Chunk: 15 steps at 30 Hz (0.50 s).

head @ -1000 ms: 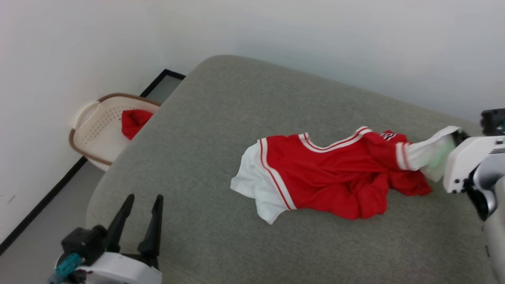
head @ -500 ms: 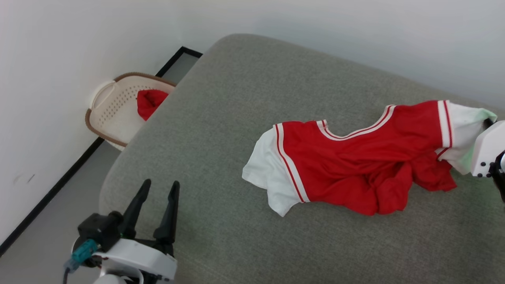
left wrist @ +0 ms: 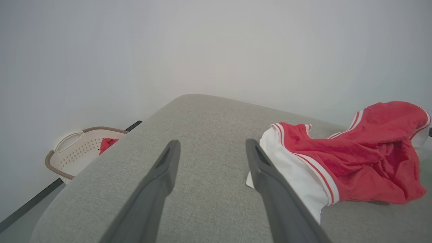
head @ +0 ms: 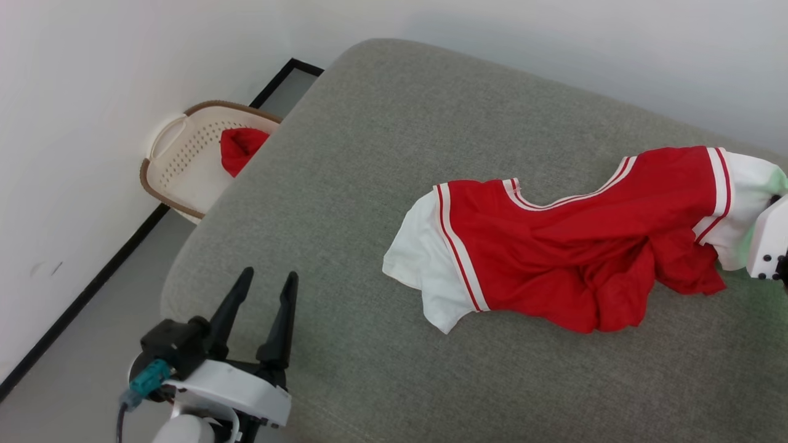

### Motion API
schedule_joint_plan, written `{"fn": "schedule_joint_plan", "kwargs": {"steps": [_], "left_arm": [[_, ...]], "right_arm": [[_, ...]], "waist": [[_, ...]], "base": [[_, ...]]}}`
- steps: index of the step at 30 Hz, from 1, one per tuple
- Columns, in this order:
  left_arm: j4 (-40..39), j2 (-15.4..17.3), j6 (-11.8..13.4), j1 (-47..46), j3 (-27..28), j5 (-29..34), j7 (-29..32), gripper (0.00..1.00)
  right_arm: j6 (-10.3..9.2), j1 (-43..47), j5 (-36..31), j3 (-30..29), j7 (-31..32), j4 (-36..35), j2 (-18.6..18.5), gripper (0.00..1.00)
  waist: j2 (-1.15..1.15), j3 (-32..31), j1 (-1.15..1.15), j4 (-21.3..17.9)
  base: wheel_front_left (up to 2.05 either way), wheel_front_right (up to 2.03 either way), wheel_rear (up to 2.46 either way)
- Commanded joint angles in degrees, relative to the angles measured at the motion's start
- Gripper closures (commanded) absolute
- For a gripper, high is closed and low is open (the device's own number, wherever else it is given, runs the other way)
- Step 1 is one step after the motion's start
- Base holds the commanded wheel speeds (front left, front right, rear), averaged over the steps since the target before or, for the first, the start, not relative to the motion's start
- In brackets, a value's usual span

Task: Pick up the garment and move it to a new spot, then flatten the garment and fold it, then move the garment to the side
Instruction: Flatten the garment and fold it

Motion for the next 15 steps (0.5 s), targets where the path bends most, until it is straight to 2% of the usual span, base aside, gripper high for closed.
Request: {"fn": "schedule_joint_plan", "kwargs": {"steps": [1,2,3,4,5,15], "left_arm": [[0.17,0.12,-0.32,-0.76,-0.19,-0.07,0.00,0.00],[0.17,0.12,-0.32,-0.76,-0.19,-0.07,0.00,0.00],[0.25,0.20,-0.29,-0.89,-0.36,-0.23,0.00,0.00],[0.34,0.28,-0.29,-0.97,-0.52,-0.37,0.00,0.00],[0.42,0.38,-0.30,-0.97,-0.65,-0.37,0.00,0.00],[0.90,1.64,-0.31,-0.65,-0.48,-0.63,0.00,0.00]], "right_arm": [[-0.02,-0.95,-0.81,-0.67,-0.51,0.30,0.08,0.60],[-0.02,-0.95,-0.81,-0.67,-0.51,0.30,0.08,0.60],[-0.02,-1.02,-1.14,-0.99,-0.58,0.49,0.20,0.36],[-0.02,-1.07,-1.55,-1.17,-0.90,0.71,0.33,0.06],[-0.02,-1.15,-1.70,-1.37,-1.08,0.92,0.45,0.00],[-0.02,-3.50,-2.72,-0.79,-3.85,2.71,2.46,0.00]], "waist": [[-0.01,-0.06,0.00,-0.02],[-0.01,-0.06,0.00,-0.02],[-0.01,-0.12,0.00,-0.03],[-0.01,-0.22,0.00,-0.06],[-0.01,-0.33,0.00,-0.10],[-0.01,-2.77,0.00,-2.52]], "base": [[0.00,0.00,0.00],[0.00,0.00,0.00],[0.00,0.00,0.00],[0.00,0.00,0.00],[0.00,0.00,0.00],[0.00,0.00,0.00]]}}
